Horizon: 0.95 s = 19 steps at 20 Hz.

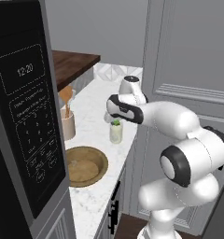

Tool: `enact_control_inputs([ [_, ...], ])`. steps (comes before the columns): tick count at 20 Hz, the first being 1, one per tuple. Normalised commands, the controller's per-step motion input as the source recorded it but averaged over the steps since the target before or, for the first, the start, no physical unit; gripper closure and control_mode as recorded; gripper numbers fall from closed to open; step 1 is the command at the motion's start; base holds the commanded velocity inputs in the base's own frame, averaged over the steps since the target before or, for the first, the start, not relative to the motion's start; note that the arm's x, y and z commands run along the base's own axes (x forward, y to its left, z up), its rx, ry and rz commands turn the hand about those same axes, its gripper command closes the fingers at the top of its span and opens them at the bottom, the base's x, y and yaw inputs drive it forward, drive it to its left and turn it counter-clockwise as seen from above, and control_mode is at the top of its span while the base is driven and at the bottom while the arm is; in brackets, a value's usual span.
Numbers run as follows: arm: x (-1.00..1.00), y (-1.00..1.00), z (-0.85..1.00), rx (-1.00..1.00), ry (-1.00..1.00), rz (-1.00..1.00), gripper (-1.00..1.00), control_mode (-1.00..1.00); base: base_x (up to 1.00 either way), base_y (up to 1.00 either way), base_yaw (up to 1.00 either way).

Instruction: Grab a lemon wedge from the fridge and one ice cube from the ice bowl, and put them in the glass of lemonade.

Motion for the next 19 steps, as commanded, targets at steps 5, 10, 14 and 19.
enact_control_inputs([
  [5, -1.0, -0.12, 0.17, 0.05, -0.1, -0.01, -1.0, -1.0, 0.0, 0.0, 0.0],
  [10, -1.0, -0.25, 0.66, -0.03, -0.01, -0.05, -1.0, -1.0, 0.0, 0.0, 0.0],
  [14, -0.87, -0.38, 1.0, -0.11, 0.04, -0.02, -1.0, -1.0, 0.0, 0.0, 0.0],
  [19, -1.0, -0.62, 0.29, 0.06, -0.07, -0.02, -1.0, -1.0, 0.0, 0.0, 0.0],
])
